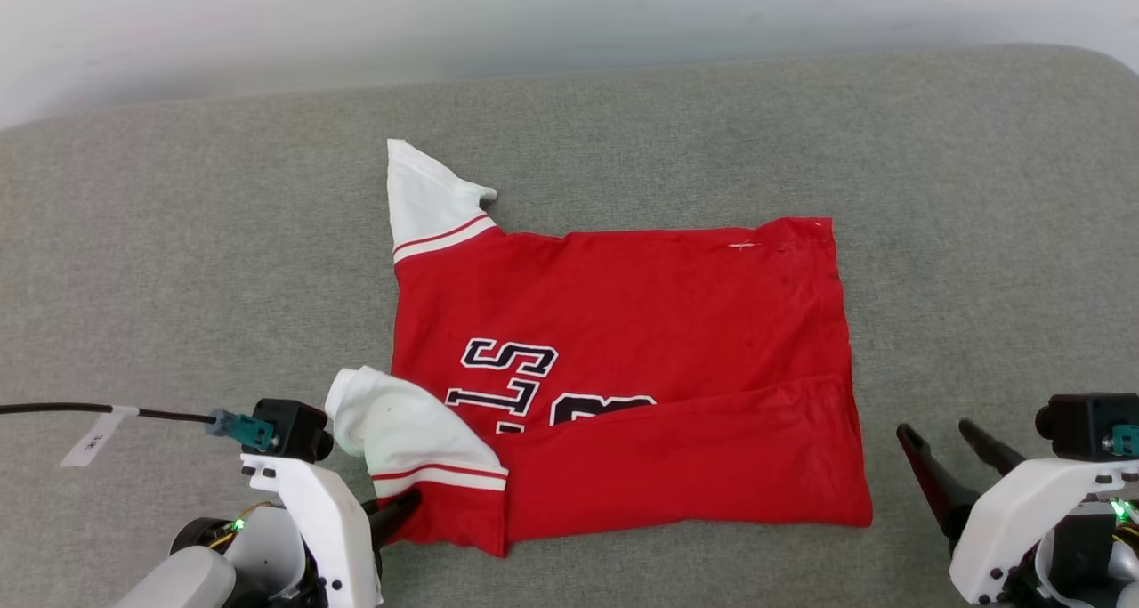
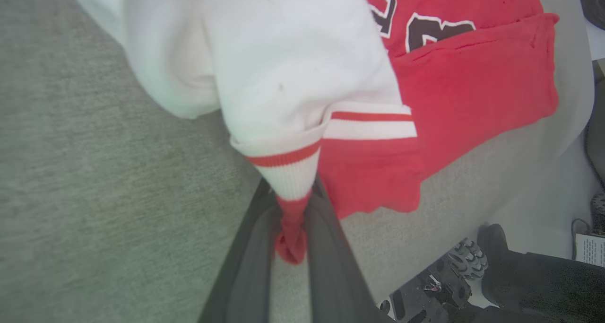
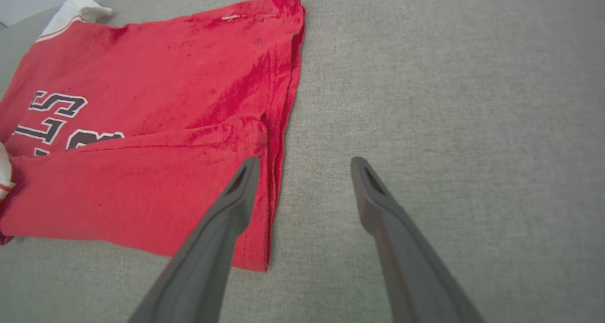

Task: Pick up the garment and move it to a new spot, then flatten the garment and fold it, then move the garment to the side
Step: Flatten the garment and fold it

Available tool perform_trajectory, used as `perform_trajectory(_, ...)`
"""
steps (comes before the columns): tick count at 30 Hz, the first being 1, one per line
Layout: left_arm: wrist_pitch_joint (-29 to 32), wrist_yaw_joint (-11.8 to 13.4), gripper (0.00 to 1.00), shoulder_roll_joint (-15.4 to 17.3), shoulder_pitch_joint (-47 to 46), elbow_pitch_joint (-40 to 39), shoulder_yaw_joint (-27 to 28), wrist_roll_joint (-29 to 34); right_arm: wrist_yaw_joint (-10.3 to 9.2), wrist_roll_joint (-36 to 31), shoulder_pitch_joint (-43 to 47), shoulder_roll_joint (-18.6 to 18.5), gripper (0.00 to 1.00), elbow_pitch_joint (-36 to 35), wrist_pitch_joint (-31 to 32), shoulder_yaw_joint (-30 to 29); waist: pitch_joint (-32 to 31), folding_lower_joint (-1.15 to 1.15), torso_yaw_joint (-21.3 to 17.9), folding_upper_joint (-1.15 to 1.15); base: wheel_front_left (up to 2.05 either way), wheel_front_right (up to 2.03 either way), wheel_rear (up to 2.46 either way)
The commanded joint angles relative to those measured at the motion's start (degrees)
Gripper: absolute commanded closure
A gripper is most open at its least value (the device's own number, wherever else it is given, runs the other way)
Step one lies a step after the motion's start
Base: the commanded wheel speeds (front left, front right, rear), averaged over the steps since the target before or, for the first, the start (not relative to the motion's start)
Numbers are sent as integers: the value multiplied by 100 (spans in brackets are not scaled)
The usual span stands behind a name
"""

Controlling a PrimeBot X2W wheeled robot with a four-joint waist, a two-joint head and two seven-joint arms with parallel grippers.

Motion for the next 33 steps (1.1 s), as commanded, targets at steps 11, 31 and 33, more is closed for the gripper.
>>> perform_trajectory(11, -204, 207, 100, 210, 80, -802, 35, 316, -2, 383, -482, -132, 0, 374, 1891, 422, 162, 0, 236, 0, 0, 0, 0)
perform_trajectory(31, -264, 355, 100, 152, 415, -820, 17, 158, -1, 630, -715, -125, 100, 1263, 1987, 911, 17, 0, 243, 0, 0, 0, 0)
perform_trajectory(33, -294, 405, 100, 156, 523, -848, 18, 135, -1, 636, -668, -188, 100, 1168, 1968, 899, -122, 0, 254, 0, 0, 0, 0)
